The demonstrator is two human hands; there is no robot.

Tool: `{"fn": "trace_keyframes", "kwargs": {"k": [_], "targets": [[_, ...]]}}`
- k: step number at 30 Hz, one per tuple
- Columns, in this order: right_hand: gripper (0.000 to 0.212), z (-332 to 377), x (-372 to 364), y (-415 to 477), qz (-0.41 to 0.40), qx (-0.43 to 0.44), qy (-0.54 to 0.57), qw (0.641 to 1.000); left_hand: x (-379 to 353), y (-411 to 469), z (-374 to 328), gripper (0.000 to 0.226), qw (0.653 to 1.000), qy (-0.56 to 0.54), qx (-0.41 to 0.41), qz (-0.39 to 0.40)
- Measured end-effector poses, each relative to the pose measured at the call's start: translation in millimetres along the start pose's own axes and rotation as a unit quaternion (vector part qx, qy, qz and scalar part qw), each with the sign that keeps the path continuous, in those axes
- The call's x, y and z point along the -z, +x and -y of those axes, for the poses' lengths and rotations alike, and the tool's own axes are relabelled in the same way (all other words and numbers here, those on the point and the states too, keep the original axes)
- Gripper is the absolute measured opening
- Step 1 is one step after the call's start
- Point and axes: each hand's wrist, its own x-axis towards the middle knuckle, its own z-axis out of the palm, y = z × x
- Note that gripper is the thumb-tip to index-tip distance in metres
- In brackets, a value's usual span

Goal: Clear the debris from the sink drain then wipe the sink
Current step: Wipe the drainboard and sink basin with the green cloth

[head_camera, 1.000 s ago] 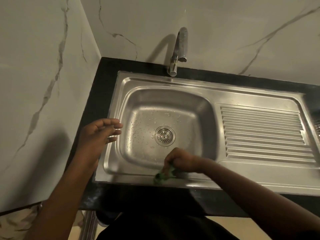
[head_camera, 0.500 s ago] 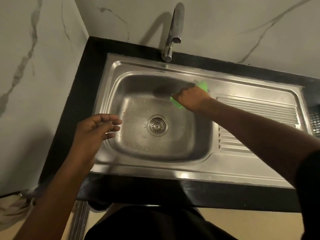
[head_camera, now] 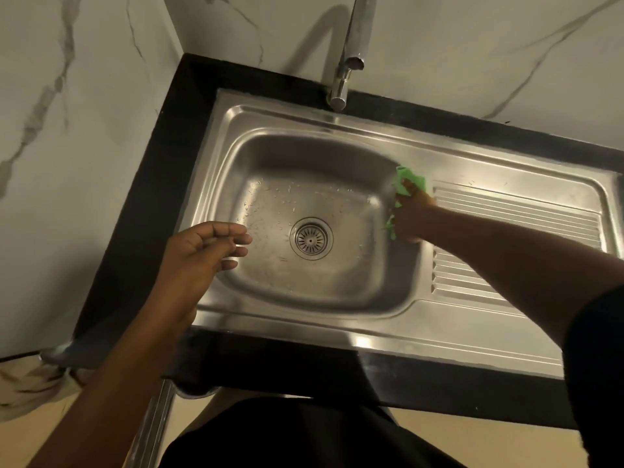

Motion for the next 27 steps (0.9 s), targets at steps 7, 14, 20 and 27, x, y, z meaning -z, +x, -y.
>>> {"fn": "trace_keyframes", "kwargs": {"k": [7,14,20,27], "targets": [[0.058,66.4,-34.1,-65.9,0.238,0.002,-0.176,0.955,0.1,7.0,-13.7,0.030,0.999,-0.013,-0.031,0.017],[0.033,114.7,-54.9,-88.7,0.321,-0.005,0.183,0.929,9.5,8.9,-18.0,0.029,0.999,-0.015,-0.037,0.027],[0.021,181.1,-53.2,-68.2,0.360,0.030,0.378,0.853,17.0,8.7,-15.9,0.029,0.999,-0.023,-0.030,0.016],[0.027,298.4,-23.6,-48.5,0.289,0.087,0.483,0.822,32.2,9.6,-15.7,0.027,1.000,-0.018,-0.019,-0.001]]}}
